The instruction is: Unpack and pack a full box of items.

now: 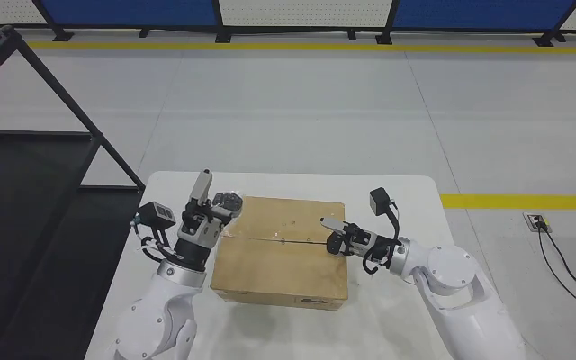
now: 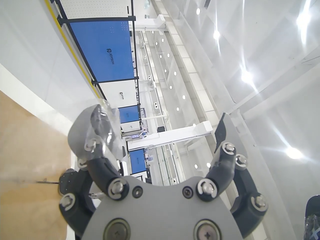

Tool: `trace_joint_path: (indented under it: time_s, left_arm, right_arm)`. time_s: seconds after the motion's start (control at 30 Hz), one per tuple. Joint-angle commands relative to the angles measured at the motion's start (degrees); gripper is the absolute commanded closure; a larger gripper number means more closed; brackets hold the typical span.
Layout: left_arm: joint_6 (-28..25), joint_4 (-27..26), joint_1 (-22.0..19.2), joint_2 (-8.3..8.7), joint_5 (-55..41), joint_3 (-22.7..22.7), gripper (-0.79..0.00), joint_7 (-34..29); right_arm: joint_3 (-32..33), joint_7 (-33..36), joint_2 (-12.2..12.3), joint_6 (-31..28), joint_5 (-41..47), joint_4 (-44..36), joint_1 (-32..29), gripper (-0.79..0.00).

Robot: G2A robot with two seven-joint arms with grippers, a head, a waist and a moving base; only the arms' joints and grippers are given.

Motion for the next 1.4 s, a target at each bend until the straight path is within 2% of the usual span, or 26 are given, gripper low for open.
trace_joint_path:
  time_s: [0.0,0.57,1.2,1.37]
  left_arm:
    - [0.36,0.06,-0.19,-0.07,0.57,0.62,-0.785,-0.23]
    - [2.79,1.98,-2.72,-0.94,4.85,6.21,-0.785,-1.70]
    - [5.85,7.11,-8.76,-2.75,8.00,14.57,-0.785,-2.60]
    - [6.63,6.24,-8.51,-2.86,9.17,14.70,-0.785,-3.59]
  right_arm:
    - [0.00,0.00,0.00,0.00,0.00,0.00,0.00,-0.785]
    - [0.00,0.00,0.00,0.00,0.00,0.00,0.00,-0.785]
    - [0.00,0.00,0.00,0.00,0.00,0.00,0.00,-0.785]
    - [0.00,0.00,0.00,0.00,0.00,0.00,0.00,-0.785]
